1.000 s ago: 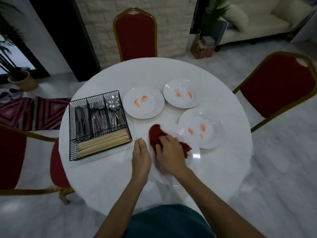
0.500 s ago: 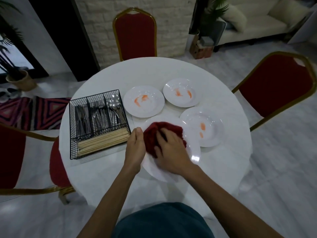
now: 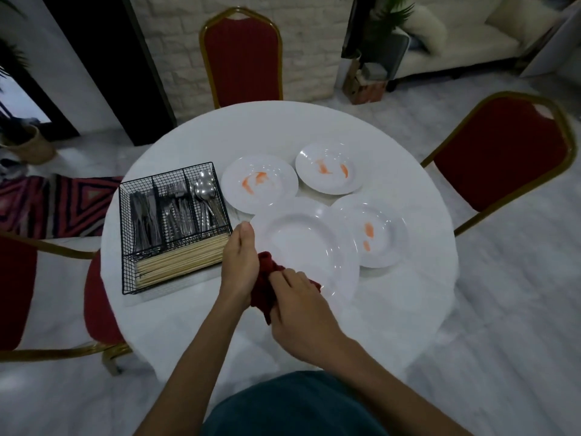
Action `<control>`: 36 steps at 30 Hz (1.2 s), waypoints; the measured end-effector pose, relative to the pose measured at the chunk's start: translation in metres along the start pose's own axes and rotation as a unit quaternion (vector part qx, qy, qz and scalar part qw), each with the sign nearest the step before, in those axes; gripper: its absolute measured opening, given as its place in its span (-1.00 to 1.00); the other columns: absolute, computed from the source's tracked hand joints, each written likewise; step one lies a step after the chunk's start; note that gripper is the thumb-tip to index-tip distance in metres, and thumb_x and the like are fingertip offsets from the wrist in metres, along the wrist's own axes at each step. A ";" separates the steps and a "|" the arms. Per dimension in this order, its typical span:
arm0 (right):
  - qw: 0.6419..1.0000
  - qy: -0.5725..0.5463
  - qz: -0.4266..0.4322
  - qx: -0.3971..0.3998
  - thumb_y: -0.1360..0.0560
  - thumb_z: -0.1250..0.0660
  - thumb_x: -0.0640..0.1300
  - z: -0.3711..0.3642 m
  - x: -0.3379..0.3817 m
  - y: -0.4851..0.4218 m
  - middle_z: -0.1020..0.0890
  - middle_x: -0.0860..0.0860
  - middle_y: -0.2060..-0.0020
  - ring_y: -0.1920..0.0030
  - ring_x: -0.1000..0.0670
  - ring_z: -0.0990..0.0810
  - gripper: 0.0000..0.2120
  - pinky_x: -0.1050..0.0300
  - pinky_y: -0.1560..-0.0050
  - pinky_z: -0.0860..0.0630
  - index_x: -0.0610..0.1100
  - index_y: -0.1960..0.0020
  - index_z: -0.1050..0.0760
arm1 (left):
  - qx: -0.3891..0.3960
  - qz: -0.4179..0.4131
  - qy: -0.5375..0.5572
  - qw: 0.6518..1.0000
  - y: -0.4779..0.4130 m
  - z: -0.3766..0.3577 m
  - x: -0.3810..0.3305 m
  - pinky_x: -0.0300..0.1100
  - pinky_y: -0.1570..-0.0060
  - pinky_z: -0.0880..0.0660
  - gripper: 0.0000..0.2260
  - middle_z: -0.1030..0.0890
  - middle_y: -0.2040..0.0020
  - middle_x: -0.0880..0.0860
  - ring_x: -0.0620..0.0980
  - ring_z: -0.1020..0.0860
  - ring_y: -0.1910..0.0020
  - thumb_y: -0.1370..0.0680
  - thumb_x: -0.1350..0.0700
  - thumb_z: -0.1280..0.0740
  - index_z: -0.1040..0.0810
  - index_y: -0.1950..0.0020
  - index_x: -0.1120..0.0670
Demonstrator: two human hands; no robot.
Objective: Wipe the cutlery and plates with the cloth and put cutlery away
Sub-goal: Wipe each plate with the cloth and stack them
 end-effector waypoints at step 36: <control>0.993 0.048 -0.022 -0.110 -0.53 -0.29 -0.17 0.053 -0.072 -0.033 -0.54 -0.12 -0.04 -0.06 -0.16 -0.46 -0.73 -0.08 -0.07 -0.45 -0.18 -0.21 -0.46 | 0.079 0.055 -0.046 0.994 0.031 -0.032 0.010 -0.19 -0.29 -0.32 -0.64 -0.53 -0.31 -0.12 -0.08 -0.42 -0.36 -0.69 -0.16 -0.06 -0.51 -0.36 -0.10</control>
Point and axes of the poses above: each hand's wrist, its own y-axis away from the middle knuckle, its own z-axis out of the back of the hand, x = y × z, the point moved 10 cm from there along -y, towards the middle knuckle
